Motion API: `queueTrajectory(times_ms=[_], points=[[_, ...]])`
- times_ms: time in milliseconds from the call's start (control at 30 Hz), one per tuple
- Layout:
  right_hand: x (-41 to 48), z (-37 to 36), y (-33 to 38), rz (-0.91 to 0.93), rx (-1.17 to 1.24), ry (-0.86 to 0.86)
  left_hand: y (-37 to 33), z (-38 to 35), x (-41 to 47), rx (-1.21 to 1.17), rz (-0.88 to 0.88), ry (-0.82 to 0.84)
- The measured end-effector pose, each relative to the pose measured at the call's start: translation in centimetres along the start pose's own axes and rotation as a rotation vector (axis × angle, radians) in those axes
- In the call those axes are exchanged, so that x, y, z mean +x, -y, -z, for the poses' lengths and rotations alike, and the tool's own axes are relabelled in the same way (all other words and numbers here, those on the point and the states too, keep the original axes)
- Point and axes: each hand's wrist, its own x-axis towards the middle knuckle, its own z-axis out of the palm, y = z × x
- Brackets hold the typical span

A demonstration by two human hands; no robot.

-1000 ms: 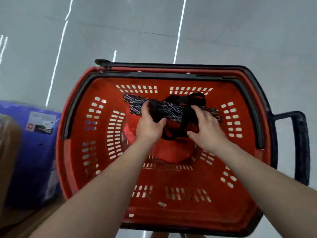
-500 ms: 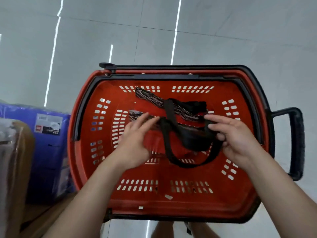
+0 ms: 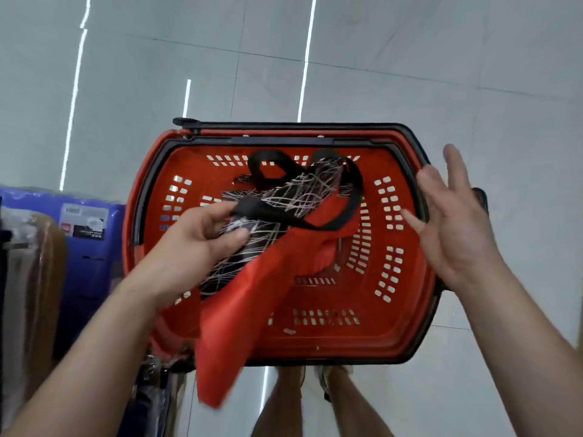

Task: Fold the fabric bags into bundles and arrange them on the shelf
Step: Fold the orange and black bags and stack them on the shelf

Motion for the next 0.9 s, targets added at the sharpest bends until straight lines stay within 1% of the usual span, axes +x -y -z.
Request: queueTrajectory(times_ms=[67,133,167,200,267,300,333,400,433,467,533,567,600,667,700,733,767,833,867,900], points=[[-1.5,0.2,-0.1,-0.041,-0.148,0.056,-1.3,0.6,-2.0,-0.247,-0.043,0.048],[-3.3,-0.1,0.0,-0.108,-0.209,0.126,-3.1,0.8,-3.9,-0.436,-0.044,0.074],[-4.2,-0.4,0.2,-0.140,-0.222,0.158,-4.2,0.7,-4.8,-0.492,-0.054,0.067],[-5.1,-0.8,0.9,-0.173,-0.222,0.195,-5.8,0.2,-5.9,-0.521,-0.053,0.006],[-6.7,-1.3,2.5,-0.238,-0.188,0.289,-9.1,-0.8,-8.0,-0.457,-0.060,-0.207],[-7.3,-1.4,3.4,-0.273,-0.183,0.337,-10.4,-1.2,-9.1,-0.405,-0.052,-0.344],[-8.0,-1.7,4.5,-0.316,-0.206,0.378,-12.1,-1.6,-10.3,-0.396,-0.026,-0.423],[-9.9,-2.3,6.4,-0.377,-0.285,0.439,-14.4,-2.1,-12.8,-0.435,0.015,-0.485],[-10.2,-2.5,6.7,-0.382,-0.303,0.452,-14.8,-2.0,-13.4,-0.423,0.025,-0.491],[-10.7,-2.6,7.2,-0.371,-0.312,0.442,-15.7,-2.0,-14.5,-0.400,0.040,-0.528],[-11.7,-1.8,8.2,-0.299,-0.359,0.365,-16.9,-1.7,-16.1,-0.309,0.053,-0.620],[-12.0,-1.1,8.9,-0.234,-0.430,0.314,-16.9,-1.3,-16.8,-0.209,0.039,-0.660],[-12.5,-0.3,10.1,-0.152,-0.505,0.269,-16.6,-0.9,-17.5,-0.059,0.038,-0.692],[-13.6,0.8,12.5,0.021,-0.580,0.180,-15.5,-0.4,-19.4,0.293,0.128,-0.703],[-14.1,1.1,13.8,0.094,-0.578,0.140,-14.8,-0.4,-20.7,0.370,0.150,-0.681],[-14.5,1.4,14.9,0.152,-0.576,0.102,-14.3,-1.1,-22.2,0.331,0.147,-0.636],[-14.9,1.7,15.9,0.185,-0.576,0.071,-14.4,-2.7,-23.8,0.241,0.128,-0.588],[-15.6,2.0,17.4,0.184,-0.570,0.049,-14.1,-6.8,-26.9,0.087,0.107,-0.480],[-15.9,2.2,18.1,0.160,-0.550,0.053,-13.9,-8.9,-28.1,0.091,0.088,-0.454],[-16.4,2.3,18.7,0.133,-0.527,0.060,-13.7,-11.2,-29.2,0.163,0.052,-0.464]])
